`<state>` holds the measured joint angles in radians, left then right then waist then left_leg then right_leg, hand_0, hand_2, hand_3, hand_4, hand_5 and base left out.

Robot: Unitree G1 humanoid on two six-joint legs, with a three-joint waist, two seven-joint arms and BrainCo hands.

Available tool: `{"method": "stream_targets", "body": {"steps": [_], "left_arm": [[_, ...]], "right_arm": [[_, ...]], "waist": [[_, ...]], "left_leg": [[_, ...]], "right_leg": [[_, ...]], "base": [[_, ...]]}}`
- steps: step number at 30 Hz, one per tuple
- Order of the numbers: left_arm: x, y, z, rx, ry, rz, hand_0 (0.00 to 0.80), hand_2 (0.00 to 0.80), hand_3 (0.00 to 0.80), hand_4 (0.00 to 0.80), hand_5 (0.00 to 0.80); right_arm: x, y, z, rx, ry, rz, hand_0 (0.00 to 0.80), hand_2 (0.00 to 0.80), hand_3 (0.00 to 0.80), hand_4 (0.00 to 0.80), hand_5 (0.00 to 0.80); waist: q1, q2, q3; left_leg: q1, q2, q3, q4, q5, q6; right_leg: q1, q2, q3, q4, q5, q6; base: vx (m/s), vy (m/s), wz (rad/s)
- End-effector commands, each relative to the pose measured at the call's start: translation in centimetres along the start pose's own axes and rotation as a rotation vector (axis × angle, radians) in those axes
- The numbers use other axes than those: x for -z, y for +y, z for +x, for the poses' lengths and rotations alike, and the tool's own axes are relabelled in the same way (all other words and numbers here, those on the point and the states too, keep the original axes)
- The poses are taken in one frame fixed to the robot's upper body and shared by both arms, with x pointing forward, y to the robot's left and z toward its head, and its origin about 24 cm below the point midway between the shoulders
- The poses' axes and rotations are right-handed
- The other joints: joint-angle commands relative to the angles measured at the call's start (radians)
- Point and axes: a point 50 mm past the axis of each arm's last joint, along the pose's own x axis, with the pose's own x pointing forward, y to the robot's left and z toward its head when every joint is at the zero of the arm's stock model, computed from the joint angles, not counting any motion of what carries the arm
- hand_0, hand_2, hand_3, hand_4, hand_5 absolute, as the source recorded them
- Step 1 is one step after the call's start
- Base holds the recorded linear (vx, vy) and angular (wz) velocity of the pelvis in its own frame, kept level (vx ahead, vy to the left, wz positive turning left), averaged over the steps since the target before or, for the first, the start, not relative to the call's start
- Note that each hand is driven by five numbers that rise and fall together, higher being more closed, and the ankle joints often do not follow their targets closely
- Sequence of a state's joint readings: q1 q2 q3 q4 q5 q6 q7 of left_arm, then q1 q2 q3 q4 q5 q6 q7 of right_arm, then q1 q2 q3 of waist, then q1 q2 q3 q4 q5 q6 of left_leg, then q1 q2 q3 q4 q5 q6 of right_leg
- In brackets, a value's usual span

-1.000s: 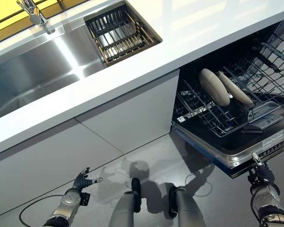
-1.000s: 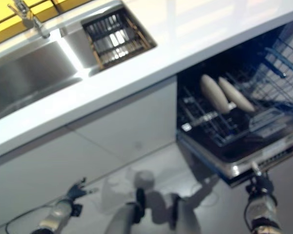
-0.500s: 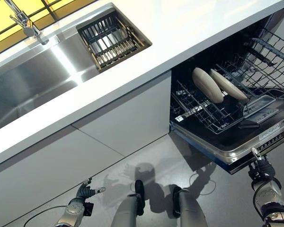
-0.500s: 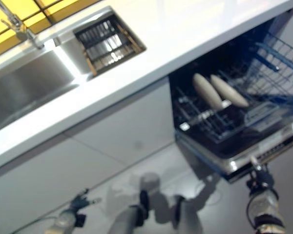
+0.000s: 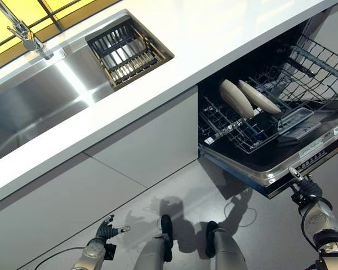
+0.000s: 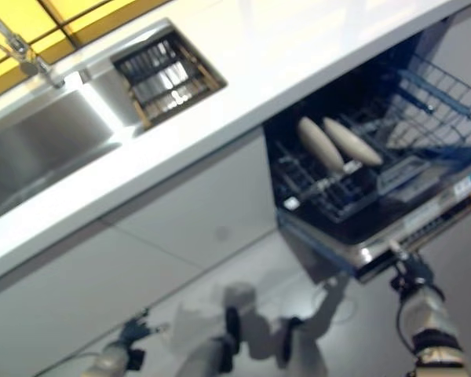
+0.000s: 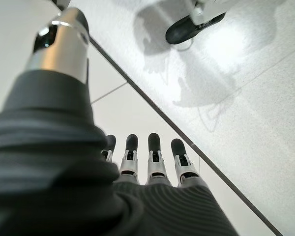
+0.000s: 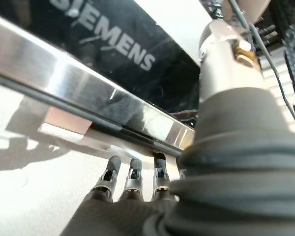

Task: Take plates into dishwasher

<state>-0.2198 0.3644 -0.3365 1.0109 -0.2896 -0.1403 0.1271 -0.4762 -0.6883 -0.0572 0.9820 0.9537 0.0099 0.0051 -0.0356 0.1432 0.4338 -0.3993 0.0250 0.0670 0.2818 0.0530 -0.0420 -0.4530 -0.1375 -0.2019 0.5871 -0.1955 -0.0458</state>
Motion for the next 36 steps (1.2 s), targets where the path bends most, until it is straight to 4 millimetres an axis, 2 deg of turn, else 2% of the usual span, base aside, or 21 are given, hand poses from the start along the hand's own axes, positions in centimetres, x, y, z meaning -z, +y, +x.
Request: {"method": "stream_targets", "body": {"steps": [1,8,15,36], "left_arm": [[-0.2,0.2,0.0,-0.015,-0.013,0.024,0.000,0.000,0.000,0.000,0.000],[-0.9,0.4,0.2,-0.003,-0.022,0.048,0.000,0.000,0.000,0.000,0.000],[-1.0,-0.2,0.2,0.017,-0.029,0.045,0.000,0.000,0.000,0.000,0.000],[-0.2,-1.4,-0.2,0.058,-0.007,0.054,0.000,0.000,0.000,0.000,0.000]], "right_arm": [[-8.6,12.1,0.4,-0.404,-0.264,0.015,0.000,0.000,0.000,0.000,0.000],[-9.4,14.0,0.4,-0.423,-0.259,-0.017,0.000,0.000,0.000,0.000,0.000],[-10.3,16.2,0.0,-0.456,-0.275,-0.037,0.000,0.000,0.000,0.000,0.000],[-11.3,20.2,-1.4,-0.544,-0.329,-0.037,0.000,0.000,0.000,0.000,0.000]], "waist": [[0.066,-0.049,-0.053],[0.083,-0.054,-0.042],[0.097,-0.046,-0.031],[0.131,-0.043,-0.017]], "left_leg": [[0.005,-0.053,0.006,0.101,-0.049,0.057],[0.001,-0.056,-0.005,0.097,-0.049,0.062],[0.003,-0.061,-0.011,0.099,-0.053,0.063],[0.038,-0.076,-0.032,0.086,-0.060,0.061]], "right_leg": [[0.041,0.001,0.089,-0.139,0.162,0.045],[0.047,0.000,0.086,-0.152,0.169,0.049],[0.058,-0.006,0.081,-0.155,0.164,0.049],[0.116,-0.025,0.053,-0.189,0.163,0.049]], "base": [[0.026,-0.005,-0.03],[0.014,-0.007,-0.01],[0.042,0.030,-0.01],[0.054,0.024,-0.05]]}}
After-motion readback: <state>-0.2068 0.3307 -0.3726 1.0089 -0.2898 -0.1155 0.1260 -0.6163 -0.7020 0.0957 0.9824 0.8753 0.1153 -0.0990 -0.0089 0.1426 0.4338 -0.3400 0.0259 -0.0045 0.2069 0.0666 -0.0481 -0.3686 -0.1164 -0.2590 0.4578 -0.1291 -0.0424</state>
